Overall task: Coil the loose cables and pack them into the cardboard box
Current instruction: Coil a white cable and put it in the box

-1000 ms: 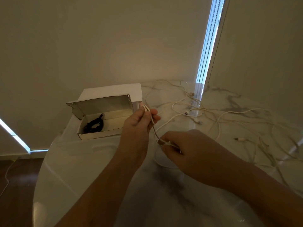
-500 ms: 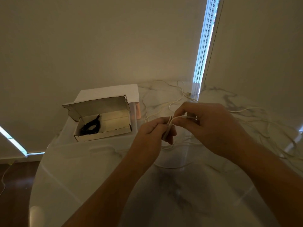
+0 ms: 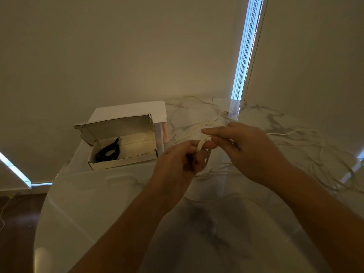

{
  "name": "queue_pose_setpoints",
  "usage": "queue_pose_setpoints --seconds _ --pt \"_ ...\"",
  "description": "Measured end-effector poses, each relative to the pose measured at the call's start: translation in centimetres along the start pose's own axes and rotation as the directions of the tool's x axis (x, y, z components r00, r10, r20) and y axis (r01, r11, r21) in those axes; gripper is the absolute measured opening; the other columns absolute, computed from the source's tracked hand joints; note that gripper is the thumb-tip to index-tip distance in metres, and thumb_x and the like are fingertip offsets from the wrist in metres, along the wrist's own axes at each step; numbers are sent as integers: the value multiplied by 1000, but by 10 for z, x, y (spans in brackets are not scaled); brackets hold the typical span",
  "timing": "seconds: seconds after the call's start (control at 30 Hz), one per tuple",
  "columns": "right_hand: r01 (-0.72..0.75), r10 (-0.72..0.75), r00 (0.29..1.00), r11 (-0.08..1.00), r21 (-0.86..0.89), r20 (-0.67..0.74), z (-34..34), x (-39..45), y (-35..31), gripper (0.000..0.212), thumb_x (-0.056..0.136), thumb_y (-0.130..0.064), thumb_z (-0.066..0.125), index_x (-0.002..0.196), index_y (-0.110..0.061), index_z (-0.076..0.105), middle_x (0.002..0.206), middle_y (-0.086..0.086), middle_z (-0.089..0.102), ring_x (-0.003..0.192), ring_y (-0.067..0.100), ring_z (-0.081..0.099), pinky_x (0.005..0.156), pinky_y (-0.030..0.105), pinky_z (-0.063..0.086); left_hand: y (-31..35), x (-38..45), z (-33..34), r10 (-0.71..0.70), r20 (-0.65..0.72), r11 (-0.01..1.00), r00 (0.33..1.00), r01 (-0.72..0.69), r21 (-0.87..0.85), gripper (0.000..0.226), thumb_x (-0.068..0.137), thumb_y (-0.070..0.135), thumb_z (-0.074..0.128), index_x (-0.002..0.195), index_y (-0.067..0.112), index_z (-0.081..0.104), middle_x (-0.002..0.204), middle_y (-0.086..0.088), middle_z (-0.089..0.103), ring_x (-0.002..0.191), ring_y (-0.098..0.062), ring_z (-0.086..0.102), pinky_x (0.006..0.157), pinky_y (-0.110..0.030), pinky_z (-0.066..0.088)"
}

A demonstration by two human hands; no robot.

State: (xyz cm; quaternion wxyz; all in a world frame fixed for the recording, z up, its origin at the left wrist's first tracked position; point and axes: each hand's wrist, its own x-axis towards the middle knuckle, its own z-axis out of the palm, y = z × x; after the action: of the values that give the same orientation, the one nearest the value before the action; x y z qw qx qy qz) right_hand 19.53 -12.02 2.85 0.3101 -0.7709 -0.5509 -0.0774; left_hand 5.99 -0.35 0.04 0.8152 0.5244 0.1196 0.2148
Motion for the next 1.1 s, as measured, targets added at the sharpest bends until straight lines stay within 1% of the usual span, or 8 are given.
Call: queue_pose_setpoints --seconds 0.1,0.17,0.27,0.47,0.67,0.87,0.97,1.1 --pt "-27 27 999 1000 -3 38 9 -2 0 38 103 -32 46 137 -46 52 108 -6 69 100 15 62 87 34 52 1 -1 0 -33 47 991 998 39 -132 34 94 7 35 106 -5 65 70 -5 45 61 -12 40 61 -23 37" --pt "-30 31 999 999 -22 42 14 -3 -2 40 104 -29 45 142 -40 49 109 -4 69 101 17 62 89 34 51 1 -1 0 -35 54 982 998 45 -186 32 91 9 38 106 -3 64 71 -4 46 62 -12 40 64 -24 37" --pt "-24 36 994 994 -109 104 17 -5 -8 45 105 -28 39 149 -35 39 92 -3 60 84 14 54 74 27 41 2 1 -1 -18 47 962 999 30 -272 34 88 13 46 109 -3 67 74 -4 49 63 -10 46 67 -23 42" --pt "4 63 962 969 -246 264 20 -14 -31 51 107 -34 28 156 -35 15 118 4 65 101 26 62 84 38 50 14 2 -9 15 -129 929 992 -61 -365 43 93 16 52 131 -4 58 82 -2 59 72 -9 55 75 -20 49" --pt "122 -28 930 964 -238 367 15 -26 -54 33 105 -34 33 134 -29 48 107 -5 64 91 19 63 77 33 52 19 8 -25 77 -330 891 941 -214 -401 34 102 9 48 130 -9 55 95 -9 65 81 -12 62 77 -19 56" --pt "238 -164 938 944 -227 304 5 -31 -69 34 104 -41 29 121 -28 55 99 -7 61 79 17 57 67 29 43 17 4 -17 171 -401 974 900 -216 -70 22 103 7 47 102 1 68 88 -7 70 77 -13 67 79 -24 56" --pt "289 -258 955 921 -260 147 5 -27 -65 38 97 -39 33 95 -27 68 73 -10 61 51 12 49 47 24 35 13 -1 -8 177 -300 980 937 -139 144 28 103 7 45 94 9 71 85 -6 70 81 -16 67 77 -26 55" --pt "260 -266 964 933 -249 10 -7 -19 -50 28 98 -41 43 98 -30 68 78 -11 62 55 10 52 50 17 26 9 -9 4 142 -136 945 980 -94 312 48 102 9 43 77 30 79 79 2 74 80 -10 69 79 -24 56"
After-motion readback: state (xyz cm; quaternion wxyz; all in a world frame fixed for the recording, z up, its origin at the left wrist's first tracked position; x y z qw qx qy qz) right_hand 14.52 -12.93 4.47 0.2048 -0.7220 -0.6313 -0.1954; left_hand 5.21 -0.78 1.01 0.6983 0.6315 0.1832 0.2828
